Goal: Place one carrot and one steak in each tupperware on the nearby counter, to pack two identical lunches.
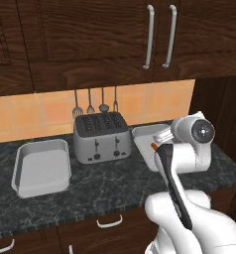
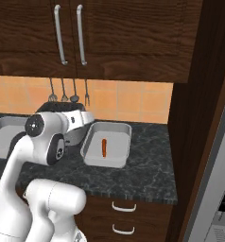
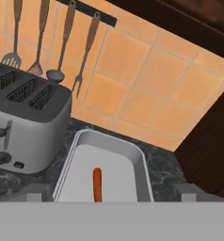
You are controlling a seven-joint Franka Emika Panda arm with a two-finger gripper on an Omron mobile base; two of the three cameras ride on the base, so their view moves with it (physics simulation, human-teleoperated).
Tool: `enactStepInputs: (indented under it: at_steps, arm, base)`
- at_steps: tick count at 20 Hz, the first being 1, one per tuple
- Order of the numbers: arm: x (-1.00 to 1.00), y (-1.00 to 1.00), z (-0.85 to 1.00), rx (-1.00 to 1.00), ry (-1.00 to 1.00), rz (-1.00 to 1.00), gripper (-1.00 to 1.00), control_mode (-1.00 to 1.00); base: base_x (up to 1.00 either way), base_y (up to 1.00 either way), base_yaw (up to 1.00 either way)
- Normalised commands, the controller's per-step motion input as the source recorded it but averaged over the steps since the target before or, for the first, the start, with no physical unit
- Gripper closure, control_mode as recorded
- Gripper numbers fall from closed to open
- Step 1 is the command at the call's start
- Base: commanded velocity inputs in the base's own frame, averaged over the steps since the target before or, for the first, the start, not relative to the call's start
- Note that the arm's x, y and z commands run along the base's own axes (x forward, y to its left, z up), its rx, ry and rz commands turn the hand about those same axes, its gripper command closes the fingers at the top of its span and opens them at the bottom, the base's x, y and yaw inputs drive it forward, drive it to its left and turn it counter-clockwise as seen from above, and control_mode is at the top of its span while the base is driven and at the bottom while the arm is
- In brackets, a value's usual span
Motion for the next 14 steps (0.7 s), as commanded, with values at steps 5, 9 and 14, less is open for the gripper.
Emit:
enactStepInputs:
  at_steps: [5, 9, 14]
  arm:
    - [-0.4, -0.1, 0.0, 0.0, -0.04, 0.0, -1.0, 1.0]
    - [0.0, 0.0, 0.0, 0.0, 0.0, 0.0, -1.0, 1.0]
    - [0.0, 0.0, 0.0, 0.0, 0.0, 0.0, -1.0, 1.0]
  base:
    - [-0.6, -0.1, 0.0]
    - [-1.0, -0.33, 0.0]
    - [-0.97, -0.89, -0.1]
